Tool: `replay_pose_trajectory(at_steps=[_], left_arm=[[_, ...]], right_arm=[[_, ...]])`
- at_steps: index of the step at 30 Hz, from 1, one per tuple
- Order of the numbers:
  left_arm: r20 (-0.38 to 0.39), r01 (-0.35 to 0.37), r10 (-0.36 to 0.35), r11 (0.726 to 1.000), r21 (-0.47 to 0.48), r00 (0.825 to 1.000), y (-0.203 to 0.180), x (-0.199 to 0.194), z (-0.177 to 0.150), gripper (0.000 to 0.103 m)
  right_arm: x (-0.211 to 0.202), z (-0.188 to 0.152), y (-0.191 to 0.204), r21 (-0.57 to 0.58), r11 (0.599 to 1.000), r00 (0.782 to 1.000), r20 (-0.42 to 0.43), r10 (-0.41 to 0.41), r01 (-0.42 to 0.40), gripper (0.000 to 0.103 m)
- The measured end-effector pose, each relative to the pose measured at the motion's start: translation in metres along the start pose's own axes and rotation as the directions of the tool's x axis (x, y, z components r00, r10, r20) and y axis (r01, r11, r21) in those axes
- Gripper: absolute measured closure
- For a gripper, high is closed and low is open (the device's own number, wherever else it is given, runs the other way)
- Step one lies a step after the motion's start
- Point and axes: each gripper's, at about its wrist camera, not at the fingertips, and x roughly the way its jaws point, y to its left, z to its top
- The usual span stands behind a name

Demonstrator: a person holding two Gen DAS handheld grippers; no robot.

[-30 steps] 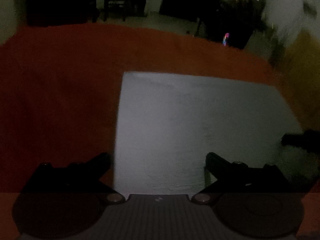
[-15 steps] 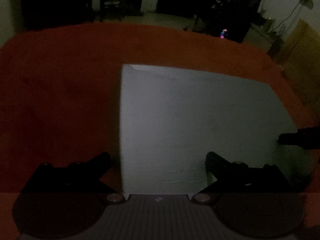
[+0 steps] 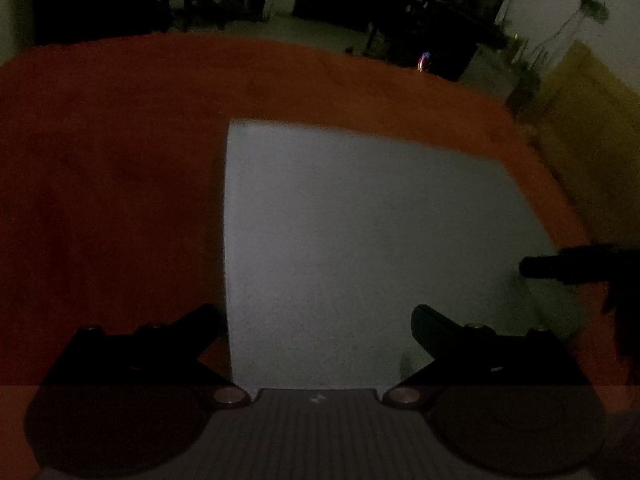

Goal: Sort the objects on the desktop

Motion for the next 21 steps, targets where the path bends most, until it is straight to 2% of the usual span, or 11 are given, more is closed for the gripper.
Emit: replay_pose_trajectory(at_steps=[1, 3, 11, 15, 21], left_arm=[[-0.004, -0.03, 0.03, 0.999, 0.016, 1.0, -0.001, 0.007, -0.006, 0.0], [0.014, -0.027, 0.027, 0.999, 0.024, 1.0, -0.001, 0.012, -0.011, 0.0], [0.019, -0.018, 0.018, 1.0, 0.0, 1.0, 0.002, 0.021, -0.008, 0.0], [0.021, -0.022, 0.022, 1.0, 0.005, 1.0, 0.001, 0.024, -0.009, 0.0], [0.004, -0.044, 0.044, 0.999, 0.007, 0.999, -0.005, 0.016, -0.008, 0.001]], right_arm=[[0.004, -0.004, 0.003, -0.015, 1.0, 1.0, 0.01, -0.019, 0.02, 0.0], [0.005, -0.01, 0.002, 0.006, 0.999, 0.998, 0.049, -0.033, 0.033, 0.0], [0.001, -0.01, -0.004, 0.02, 0.999, 0.998, 0.05, -0.026, 0.025, 0.0], [0.011, -0.007, 0.005, 0.021, 0.999, 0.998, 0.054, -0.026, 0.025, 0.0], [0.014, -0.014, 0.004, 0.039, 0.999, 0.997, 0.071, -0.023, 0.02, 0.0]])
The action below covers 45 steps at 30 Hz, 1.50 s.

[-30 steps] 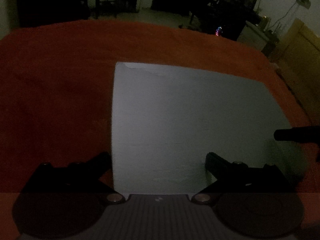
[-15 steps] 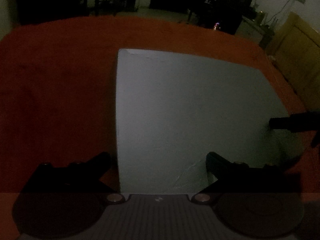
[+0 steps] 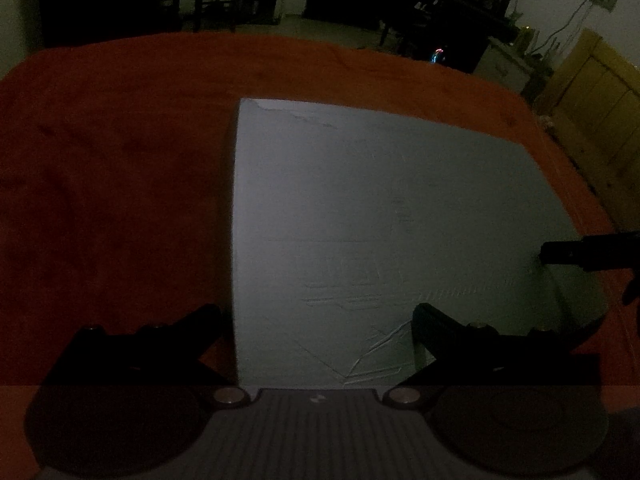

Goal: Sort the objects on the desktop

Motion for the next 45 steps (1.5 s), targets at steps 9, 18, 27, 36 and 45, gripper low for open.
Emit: replay_pose_trajectory(at_steps=[9, 18, 27, 36, 45], left_arm=[[0.074, -0.082, 0.083, 0.997, -0.014, 0.994, -0.039, -0.051, -0.009, 0.001], [0.158, -0.107, 0.106, 0.994, -0.006, 0.982, -0.077, -0.156, -0.056, 0.001], [0.032, -0.074, 0.074, 0.997, -0.003, 0.997, -0.096, -0.202, -0.077, 0.001], [0.016, -0.131, 0.13, 0.989, 0.073, 0.991, -0.111, -0.215, -0.084, 0.001], [-0.016, -0.13, 0.13, 0.992, 0.003, 0.991, -0.1, -0.212, -0.081, 0.001]], right_arm=[[-0.057, -0.032, 0.01, 0.126, 0.991, 0.992, 0.118, 0.038, -0.053, 0.0], [-0.151, -0.074, 0.039, 0.16, 0.987, 0.991, 0.127, -0.042, 0.022, 0.0], [-0.212, -0.096, 0.079, 0.137, 0.988, 0.996, 0.037, -0.077, 0.071, 0.0], [-0.229, -0.119, 0.093, 0.151, 0.988, 0.998, 0.06, -0.031, 0.022, 0.0], [-0.233, -0.12, 0.088, 0.155, 0.985, 0.994, 0.068, -0.089, 0.078, 0.0]])
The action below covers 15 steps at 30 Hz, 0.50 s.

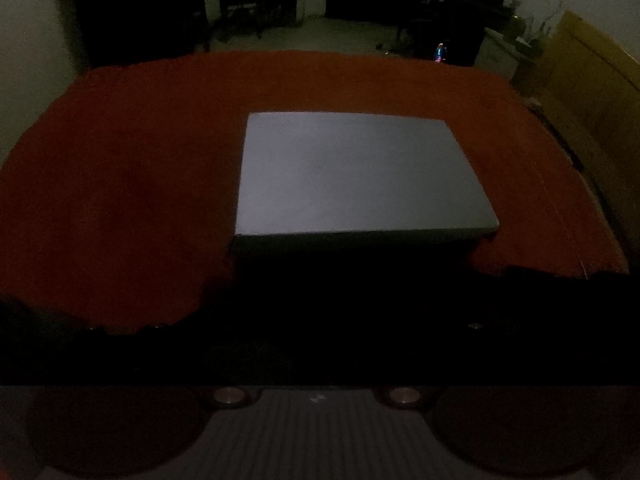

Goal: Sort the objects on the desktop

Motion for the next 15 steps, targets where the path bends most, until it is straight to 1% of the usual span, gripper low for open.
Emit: replay_pose_trajectory(at_steps=[4, 6, 11, 15], left_arm=[[-0.005, -0.009, 0.009, 1.0, 0.001, 1.0, -0.002, 0.002, 0.0, 0.001], [-0.013, -0.007, 0.007, 1.0, -0.001, 1.0, -0.003, 0.004, 0.0, 0.001], [-0.019, 0.002, -0.003, 0.999, -0.049, 1.0, 0.005, 0.008, 0.002, 0.001], [-0.027, 0.0, -0.001, 0.998, -0.057, 1.0, 0.005, 0.01, 0.002, 0.001]], right_arm=[[0.003, 0.003, 0.001, -0.032, 0.999, 1.0, -0.006, -0.029, 0.029, 0.0], [0.005, 0.003, 0.0, -0.033, 0.999, 0.999, -0.017, -0.028, 0.028, 0.0], [0.009, 0.003, 0.0, -0.064, 0.997, 0.998, -0.042, -0.038, 0.035, 0.0], [0.013, 0.001, -0.003, -0.068, 0.997, 0.998, -0.056, -0.04, 0.036, 0.0]])
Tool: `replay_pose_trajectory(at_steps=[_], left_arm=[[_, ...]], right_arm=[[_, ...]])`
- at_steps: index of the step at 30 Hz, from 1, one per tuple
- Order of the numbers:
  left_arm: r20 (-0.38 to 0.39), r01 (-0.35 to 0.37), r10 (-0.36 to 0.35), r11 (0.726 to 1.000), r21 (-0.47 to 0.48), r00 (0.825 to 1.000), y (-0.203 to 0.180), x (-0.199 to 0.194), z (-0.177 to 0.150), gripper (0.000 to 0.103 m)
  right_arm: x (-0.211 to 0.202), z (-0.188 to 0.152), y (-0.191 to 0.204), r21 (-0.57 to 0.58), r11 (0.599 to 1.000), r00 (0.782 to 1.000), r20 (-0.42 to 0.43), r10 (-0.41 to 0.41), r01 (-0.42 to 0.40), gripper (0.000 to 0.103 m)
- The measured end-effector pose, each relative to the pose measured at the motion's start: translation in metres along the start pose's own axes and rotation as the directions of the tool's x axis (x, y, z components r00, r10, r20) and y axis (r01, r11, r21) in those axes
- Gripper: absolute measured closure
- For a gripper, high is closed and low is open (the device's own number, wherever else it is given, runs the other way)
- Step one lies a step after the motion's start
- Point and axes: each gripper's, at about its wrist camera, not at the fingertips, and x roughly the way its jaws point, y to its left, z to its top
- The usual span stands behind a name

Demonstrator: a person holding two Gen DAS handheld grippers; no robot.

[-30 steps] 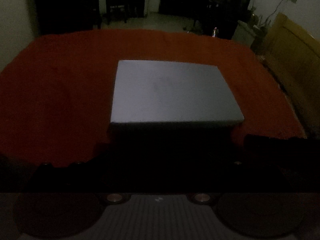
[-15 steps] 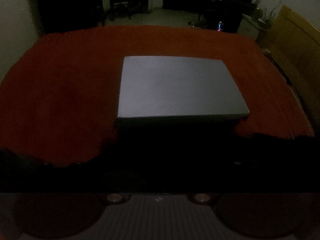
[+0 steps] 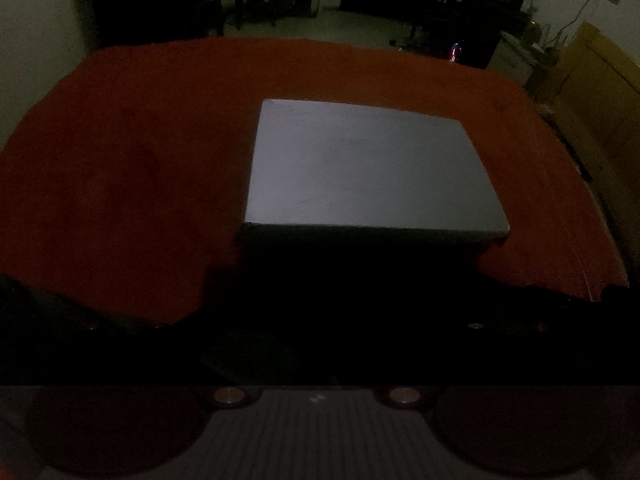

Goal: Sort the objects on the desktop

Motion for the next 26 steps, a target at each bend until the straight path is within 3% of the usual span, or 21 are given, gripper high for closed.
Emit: replay_pose_trajectory(at_steps=[26], left_arm=[[-0.01, -0.01, 0.01, 1.0, 0.007, 1.0, -0.011, 0.007, -0.004, 0.001]], right_arm=[[0.009, 0.003, 0.001, 0.002, 1.0, 1.0, -0.002, 0.027, -0.027, 0.0]])
